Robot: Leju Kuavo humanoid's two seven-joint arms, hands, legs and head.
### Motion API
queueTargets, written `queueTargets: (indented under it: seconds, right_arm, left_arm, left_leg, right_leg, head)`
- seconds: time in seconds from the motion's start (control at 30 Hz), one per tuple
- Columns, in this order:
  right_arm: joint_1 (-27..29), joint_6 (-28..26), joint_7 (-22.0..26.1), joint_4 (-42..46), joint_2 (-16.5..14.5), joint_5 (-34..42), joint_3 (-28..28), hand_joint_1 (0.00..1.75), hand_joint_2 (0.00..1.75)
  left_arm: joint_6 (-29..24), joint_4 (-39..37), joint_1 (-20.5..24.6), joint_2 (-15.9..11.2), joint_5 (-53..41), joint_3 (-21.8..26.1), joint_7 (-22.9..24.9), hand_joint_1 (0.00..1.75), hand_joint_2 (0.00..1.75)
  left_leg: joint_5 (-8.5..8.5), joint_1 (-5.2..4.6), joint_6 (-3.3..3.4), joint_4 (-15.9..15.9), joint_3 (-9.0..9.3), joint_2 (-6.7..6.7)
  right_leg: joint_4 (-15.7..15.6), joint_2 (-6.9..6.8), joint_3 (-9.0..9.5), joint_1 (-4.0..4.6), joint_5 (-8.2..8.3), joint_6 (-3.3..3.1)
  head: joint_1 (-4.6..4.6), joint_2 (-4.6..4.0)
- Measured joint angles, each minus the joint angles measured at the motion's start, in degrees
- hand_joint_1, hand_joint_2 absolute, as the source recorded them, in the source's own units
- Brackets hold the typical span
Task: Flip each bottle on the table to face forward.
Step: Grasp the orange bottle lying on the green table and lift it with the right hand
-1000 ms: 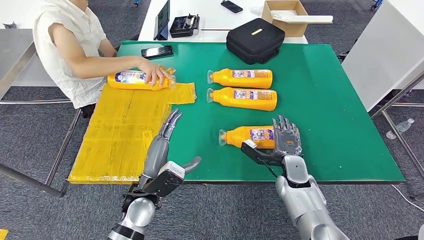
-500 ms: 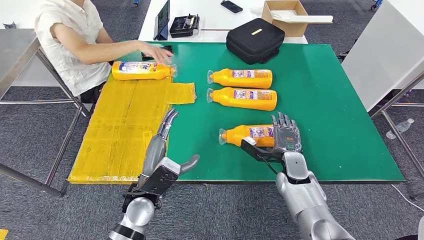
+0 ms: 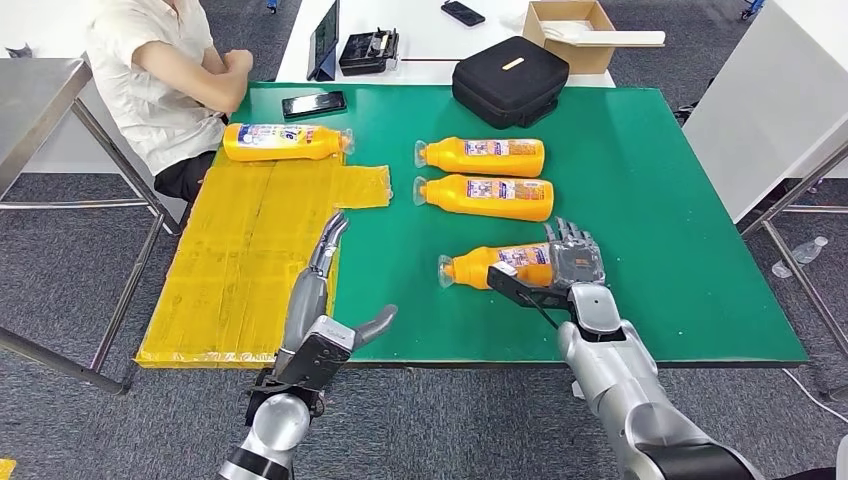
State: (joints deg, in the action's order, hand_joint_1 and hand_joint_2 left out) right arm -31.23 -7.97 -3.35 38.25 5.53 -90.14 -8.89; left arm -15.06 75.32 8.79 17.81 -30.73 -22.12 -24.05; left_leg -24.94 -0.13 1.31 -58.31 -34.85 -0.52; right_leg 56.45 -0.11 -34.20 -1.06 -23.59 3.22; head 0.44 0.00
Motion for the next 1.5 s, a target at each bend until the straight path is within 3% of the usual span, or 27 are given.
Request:
queueTargets:
  seconds: [0.3,0.33,0.43,0.47,0.87,1.3,1.5]
  right_arm:
    - [-2.92,1.03,1.33,-5.87,0.04,2.25,1.31,0.00,1.75]
    - [-3.15,1.09,1.59,-6.40,0.06,2.50,1.63,0.34,1.75]
    - [-3.63,1.11,2.45,-7.75,0.07,3.05,2.43,1.65,1.75]
    - [-3.71,1.07,2.97,-8.12,0.07,3.36,2.72,1.75,1.75]
    - [-3.90,1.12,7.94,-9.50,-0.19,7.76,6.01,1.75,1.75]
    - [-3.55,7.65,22.21,-9.78,0.20,23.84,12.01,1.75,1.75]
    - [-0.31,10.11,27.34,-5.91,-0.23,35.82,12.21,1.75,1.75]
  left_arm:
    - [0.04,-1.32,0.57,0.00,0.67,-1.14,-0.21,0.00,1.75]
    - [0.15,-1.42,0.61,0.00,0.73,-1.28,-0.24,0.00,1.75]
    - [0.32,-1.68,0.73,0.00,0.86,-1.69,-0.33,0.00,1.75]
    - [0.32,-1.74,0.75,0.00,0.87,-1.76,-0.44,0.00,1.75]
    - [0.09,-1.84,0.79,0.00,0.12,-1.89,-1.16,0.00,1.75]
    - [-0.35,-1.67,0.97,-0.02,-1.81,-2.73,-2.82,0.00,1.75]
    - [0.54,-0.82,0.95,-0.04,1.35,-3.24,-2.80,0.00,1.75]
  left_leg:
    - [-0.01,0.01,0.00,0.00,0.05,0.02]
    - [-0.01,0.01,0.00,0.00,0.06,0.02]
    - [-0.01,0.00,0.00,0.00,0.11,0.02]
    - [-0.01,0.00,0.00,0.00,0.14,0.02]
    - [0.00,0.01,0.00,0.00,0.25,0.01]
    - [-0.02,0.01,0.00,0.00,0.48,0.09]
    - [-0.03,0.03,0.00,0.00,0.52,0.17]
  right_leg:
    - [-0.01,0.01,0.01,0.01,0.00,0.00]
    - [-0.01,0.01,0.02,0.01,0.00,0.00]
    - [-0.01,0.01,0.08,0.00,0.00,0.00]
    - [-0.02,0.01,0.11,0.00,0.00,0.00]
    - [-0.01,0.01,0.22,0.01,0.00,0.00]
    - [-0.03,0.05,0.39,0.02,0.01,0.00]
    - [-0.02,0.06,0.45,0.04,0.01,0.00]
  head:
    - [0.00,0.00]
    - [0.01,0.00]
    - [0.00,0.00]
    - [0.00,0.00]
    - [0.00,0.00]
    - [0.01,-0.01]
    - [0.01,0.00]
